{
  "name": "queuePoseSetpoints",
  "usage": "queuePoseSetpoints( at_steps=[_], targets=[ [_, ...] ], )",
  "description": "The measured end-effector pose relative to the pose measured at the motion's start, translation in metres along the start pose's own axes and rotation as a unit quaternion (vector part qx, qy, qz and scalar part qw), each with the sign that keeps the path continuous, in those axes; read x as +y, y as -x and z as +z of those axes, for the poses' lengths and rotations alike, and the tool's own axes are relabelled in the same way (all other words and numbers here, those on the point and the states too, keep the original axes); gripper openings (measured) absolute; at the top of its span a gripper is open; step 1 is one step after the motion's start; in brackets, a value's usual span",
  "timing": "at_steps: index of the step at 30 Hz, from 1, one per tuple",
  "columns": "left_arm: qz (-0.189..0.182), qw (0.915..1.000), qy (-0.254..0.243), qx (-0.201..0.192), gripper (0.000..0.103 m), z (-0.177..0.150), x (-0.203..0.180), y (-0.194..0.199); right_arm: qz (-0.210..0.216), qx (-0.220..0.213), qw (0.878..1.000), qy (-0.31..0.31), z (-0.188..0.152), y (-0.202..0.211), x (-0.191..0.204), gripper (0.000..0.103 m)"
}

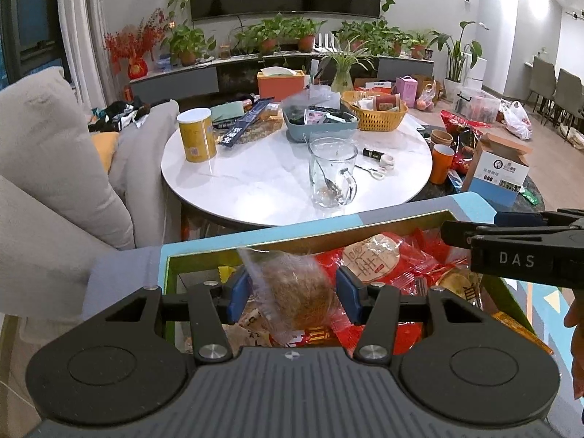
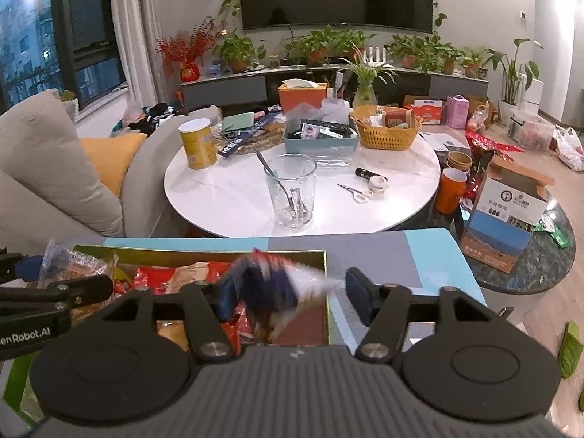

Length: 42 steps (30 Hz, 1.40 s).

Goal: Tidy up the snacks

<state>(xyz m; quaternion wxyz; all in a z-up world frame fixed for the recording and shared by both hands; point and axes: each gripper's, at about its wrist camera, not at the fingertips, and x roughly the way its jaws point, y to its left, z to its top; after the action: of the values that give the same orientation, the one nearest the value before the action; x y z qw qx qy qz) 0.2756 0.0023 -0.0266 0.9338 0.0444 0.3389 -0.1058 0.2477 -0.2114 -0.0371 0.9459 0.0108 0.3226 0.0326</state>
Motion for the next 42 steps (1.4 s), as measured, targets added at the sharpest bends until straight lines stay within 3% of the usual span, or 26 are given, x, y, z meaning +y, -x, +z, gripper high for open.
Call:
queuePoseSetpoints(
  at_steps=[16,18,23,31,42],
  targets=[
    [0.006,0.9999,-0.002,-0.015,0.055,-0.002,-0.007,0.028,0.027,-0.023,0.999,0.013,0.000,0.036,0.011,0.075],
    [0.010,0.9998,-0.003,-0.016,0.060,-0.005,-0.009,0.033,0.031,-0.026,0.999,0.017,-0.001,0.043,0.012,0.079],
    [0.013,0.9998,-0.003,-0.016,0.060,-0.012,-0.011,0.050,0.036,-0.028,0.999,0.023,-0.006,0.059,0.015,0.080],
    [0.020,0.9989,0.025,-0.034,0.069,-0.033,-0.008,0.088,0.053,-0.029,0.998,0.021,-0.020,0.089,0.018,0.080],
    [0.050,0.9958,0.053,-0.056,0.069,-0.071,-0.007,0.140,0.066,-0.024,0.997,0.021,-0.054,0.129,0.026,0.080]
  ],
)
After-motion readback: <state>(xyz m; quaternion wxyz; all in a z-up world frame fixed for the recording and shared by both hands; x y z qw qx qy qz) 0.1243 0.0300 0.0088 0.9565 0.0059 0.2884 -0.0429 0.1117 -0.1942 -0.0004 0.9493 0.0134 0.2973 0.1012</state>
